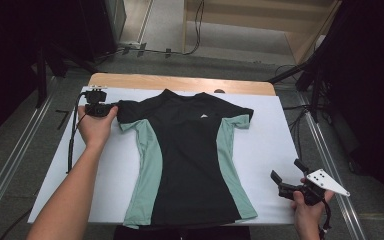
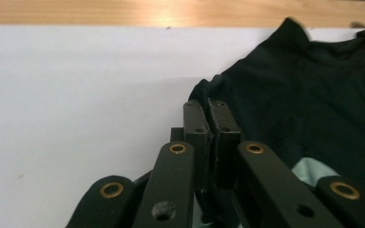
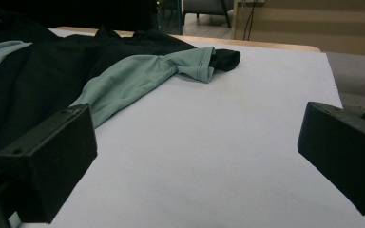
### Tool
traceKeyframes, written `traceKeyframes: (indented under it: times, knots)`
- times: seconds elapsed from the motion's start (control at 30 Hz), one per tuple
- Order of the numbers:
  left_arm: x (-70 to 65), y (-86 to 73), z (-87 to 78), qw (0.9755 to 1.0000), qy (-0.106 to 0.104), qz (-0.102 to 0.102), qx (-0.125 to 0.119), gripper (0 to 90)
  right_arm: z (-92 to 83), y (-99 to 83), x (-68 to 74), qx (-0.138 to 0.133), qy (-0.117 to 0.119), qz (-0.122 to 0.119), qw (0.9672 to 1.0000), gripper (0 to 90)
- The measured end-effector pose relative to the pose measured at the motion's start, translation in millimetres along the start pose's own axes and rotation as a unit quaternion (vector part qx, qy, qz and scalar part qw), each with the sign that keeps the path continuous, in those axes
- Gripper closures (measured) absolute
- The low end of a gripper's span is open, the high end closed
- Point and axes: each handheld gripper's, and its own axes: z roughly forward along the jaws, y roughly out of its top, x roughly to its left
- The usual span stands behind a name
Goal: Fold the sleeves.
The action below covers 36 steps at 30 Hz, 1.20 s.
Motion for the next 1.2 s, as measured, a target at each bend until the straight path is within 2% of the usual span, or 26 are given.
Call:
traceKeyframes:
  times: [0.17,0.37,0.53,0.73,0.83,1.0,1.2]
  knots:
    - [-14.5,4.1,-6.3,0.9994,-0.022,0.016,-0.019,87.8,0.1,0.0,0.0,0.000,-0.001,0.000,1.0000,0.0]
    - [-32.7,9.2,-11.7,0.9980,-0.044,0.033,-0.030,87.8,0.0,-0.1,0.0,-0.001,0.000,0.000,1.0000,0.0]
    - [-48.3,13.8,-15.2,0.9956,-0.068,0.051,-0.040,87.7,-0.2,-0.1,-0.5,-0.002,0.002,0.000,1.0000,0.0]
    - [-66.8,17.7,-15.1,0.9935,-0.086,0.062,-0.040,87.7,-0.2,-0.1,-1.0,-0.003,0.004,0.000,1.0000,0.0]
    - [-76.9,18.9,-14.3,0.9924,-0.090,0.074,-0.039,87.7,0.0,-0.1,-1.1,-0.003,0.005,0.000,1.0000,0.0]
    - [-91.0,21.1,-11.8,0.9903,-0.115,0.069,-0.036,87.7,0.1,-0.2,-0.9,-0.002,0.006,0.000,1.0000,0.0]
    - [-108.3,21.9,-9.2,0.9867,-0.139,0.080,-0.028,87.7,0.2,-0.2,-0.8,-0.002,0.006,0.000,1.0000,0.0]
